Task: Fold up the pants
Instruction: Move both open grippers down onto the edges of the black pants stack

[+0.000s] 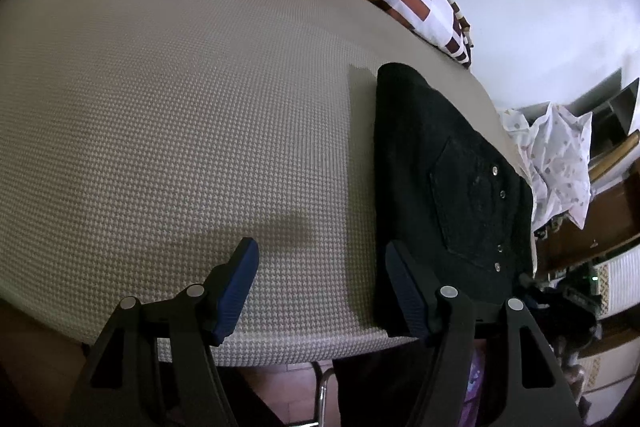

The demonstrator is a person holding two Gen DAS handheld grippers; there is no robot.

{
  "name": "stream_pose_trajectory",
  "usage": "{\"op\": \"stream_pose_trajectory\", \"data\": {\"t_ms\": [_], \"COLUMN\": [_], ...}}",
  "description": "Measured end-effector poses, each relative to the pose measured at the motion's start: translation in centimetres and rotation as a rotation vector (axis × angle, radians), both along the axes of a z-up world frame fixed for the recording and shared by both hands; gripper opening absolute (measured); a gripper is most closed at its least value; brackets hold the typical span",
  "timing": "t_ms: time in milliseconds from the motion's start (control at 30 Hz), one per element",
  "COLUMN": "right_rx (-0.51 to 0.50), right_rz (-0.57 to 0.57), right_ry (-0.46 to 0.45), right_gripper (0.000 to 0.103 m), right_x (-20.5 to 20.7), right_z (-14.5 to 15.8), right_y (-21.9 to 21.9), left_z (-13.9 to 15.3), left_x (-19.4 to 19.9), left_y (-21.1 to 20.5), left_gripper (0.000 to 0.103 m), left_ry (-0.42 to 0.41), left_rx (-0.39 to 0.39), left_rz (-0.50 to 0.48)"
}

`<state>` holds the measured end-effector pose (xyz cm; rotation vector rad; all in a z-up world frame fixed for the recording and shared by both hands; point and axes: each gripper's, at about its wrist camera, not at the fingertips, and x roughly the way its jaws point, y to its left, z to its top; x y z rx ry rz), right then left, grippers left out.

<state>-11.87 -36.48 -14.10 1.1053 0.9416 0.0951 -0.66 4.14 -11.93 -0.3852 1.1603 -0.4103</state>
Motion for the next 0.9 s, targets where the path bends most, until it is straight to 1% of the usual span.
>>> {"op": "stream_pose_trajectory", "data": {"t_ms": [33,67,100,133,200,267,300,333,367,400,433,500,567,633,700,767,800,833,867,900], "right_rx": [0.068,0.093,0.095,0.089,0.045,-0.045,-0.106,-0.173,-0.268,-0.321,-0.373,-0.397,-0.424,-0.402,-0.401,-0.353,-0.347,-0.337,-0.313,-0.315], "right_rz": [-0.008,-0.012,-0.008,0.002,0.032,0.086,0.104,0.122,0.161,0.182,0.195,0.232,0.26,0.304,0.318,0.346,0.351,0.35,0.36,0.368], "right_ry": [0.001,-0.004,-0.011,-0.021,-0.045,-0.064,-0.067,-0.075,-0.093,-0.1,-0.102,-0.12,-0.111,-0.116,-0.096,-0.101,-0.091,-0.102,-0.128,-0.128], "right_gripper": [0.011,0.012,0.013,0.017,0.022,0.028,0.034,0.046,0.054,0.068,0.072,0.072,0.073,0.074,0.075,0.075,0.075,0.074,0.074,0.071], "right_x": [-0.1,0.0,0.0,0.1,0.2,0.5,0.7,1.0,1.6,2.1,2.9,4.2,5.9,7.7,9.0,10.0,10.3,10.3,10.6,10.8], "right_z": [-0.9,-1.0,-0.7,-0.4,0.8,2.4,3.1,3.9,4.8,5.2,5.5,5.4,4.8,3.9,2.9,1.9,1.5,1.3,1.2,1.1], "right_y": [-0.4,-0.7,-0.8,-0.8,-0.9,-1.1,-1.2,-1.2,-1.2,-1.3,-1.4,-1.6,-1.9,-2.0,-2.1,-2.0,-2.0,-2.0,-1.9,-1.8], "left_z": [0.0,0.0,0.1,0.3,0.9,1.3,1.4,1.4,1.4,1.3,1.1,0.6,-0.3,-1.1,-1.0,-1.2,-1.2,-1.2,-1.4,-1.6], "left_x": [0.0,0.0,0.1,0.1,0.4,0.9,1.3,1.8,2.3,2.9,3.3,4.2,5.3,6.2,6.6,7.3,7.6,7.9,8.3,8.7], "left_y": [0.0,-0.2,-0.4,-0.7,-1.3,-1.9,-2.2,-2.6,-3.0,-3.4,-3.7,-4.3,-4.8,-5.3,-5.7,-6.6,-6.9,-7.2,-7.7,-8.2], "left_gripper": [0.067,0.067,0.067,0.067,0.067,0.067,0.067,0.068,0.069,0.069,0.069,0.069,0.069,0.069,0.069,0.07,0.07,0.07,0.07,0.07], "left_ry": [0.001,0.002,0.0,-0.004,-0.027,-0.039,-0.036,-0.032,-0.03,-0.026,-0.022,-0.004,0.033,0.065,0.055,0.057,0.054,0.049,0.061,0.071], "left_rx": [0.004,0.009,0.014,0.021,0.039,0.035,0.028,0.029,0.039,0.047,0.051,0.054,0.05,-0.002,-0.019,-0.031,-0.033,-0.053,-0.092,-0.115], "left_rz": [-0.003,-0.01,-0.018,-0.029,-0.051,-0.079,-0.1,-0.119,-0.136,-0.156,-0.172,-0.201,-0.22,-0.25,-0.267,-0.309,-0.318,-0.333,-0.362,-0.385]}}
